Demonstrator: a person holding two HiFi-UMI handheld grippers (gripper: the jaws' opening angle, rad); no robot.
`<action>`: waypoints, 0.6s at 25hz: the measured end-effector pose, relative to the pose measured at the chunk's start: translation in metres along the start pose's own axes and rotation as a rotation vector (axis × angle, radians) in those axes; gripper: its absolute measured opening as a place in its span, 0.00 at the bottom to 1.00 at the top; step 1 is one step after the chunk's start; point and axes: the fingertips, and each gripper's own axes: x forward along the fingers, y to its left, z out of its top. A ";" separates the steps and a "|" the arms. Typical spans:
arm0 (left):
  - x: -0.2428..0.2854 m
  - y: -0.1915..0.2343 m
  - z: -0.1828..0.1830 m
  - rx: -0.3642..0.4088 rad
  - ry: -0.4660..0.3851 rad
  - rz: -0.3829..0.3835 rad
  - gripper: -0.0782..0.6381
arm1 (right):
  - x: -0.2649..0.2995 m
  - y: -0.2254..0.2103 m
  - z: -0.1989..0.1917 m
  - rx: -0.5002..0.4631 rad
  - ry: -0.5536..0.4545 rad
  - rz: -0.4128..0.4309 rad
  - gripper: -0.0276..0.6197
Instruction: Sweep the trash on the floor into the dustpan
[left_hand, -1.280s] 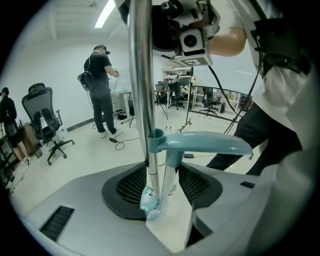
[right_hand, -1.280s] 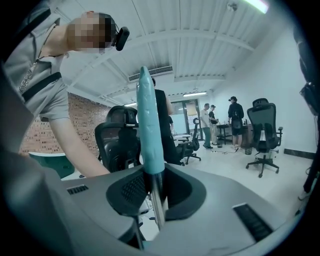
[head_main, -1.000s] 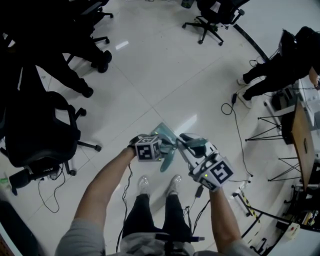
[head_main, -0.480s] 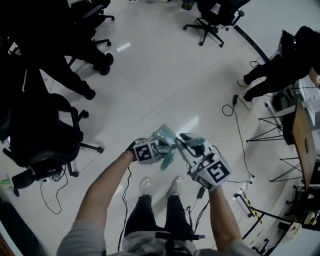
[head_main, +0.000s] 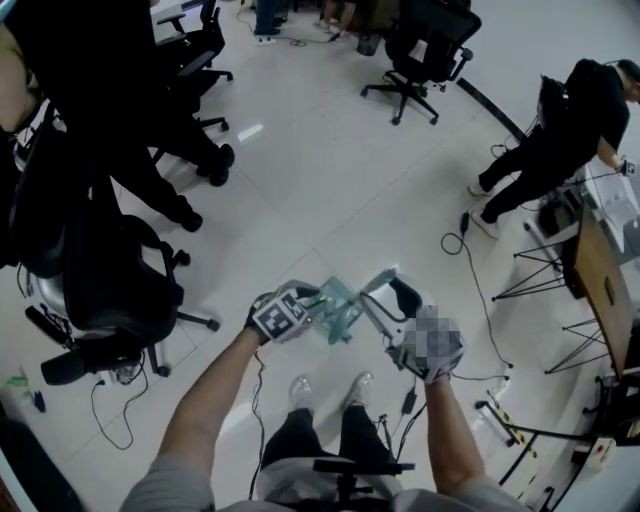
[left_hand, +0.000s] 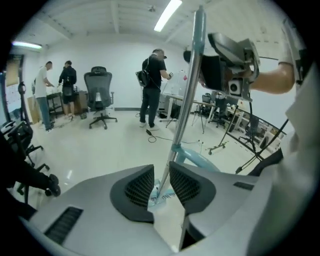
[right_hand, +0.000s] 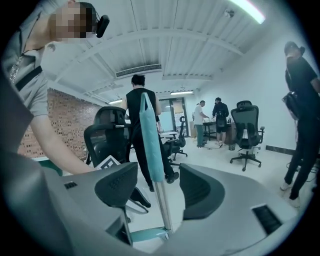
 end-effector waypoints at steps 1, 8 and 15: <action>-0.012 0.003 0.011 -0.014 -0.030 0.033 0.22 | -0.006 0.000 0.002 0.013 -0.009 -0.004 0.44; -0.093 -0.019 0.084 -0.102 -0.283 0.166 0.21 | -0.054 0.018 0.024 0.084 -0.083 -0.037 0.43; -0.137 -0.052 0.129 -0.071 -0.377 0.215 0.21 | -0.082 0.028 0.045 0.016 -0.165 -0.083 0.13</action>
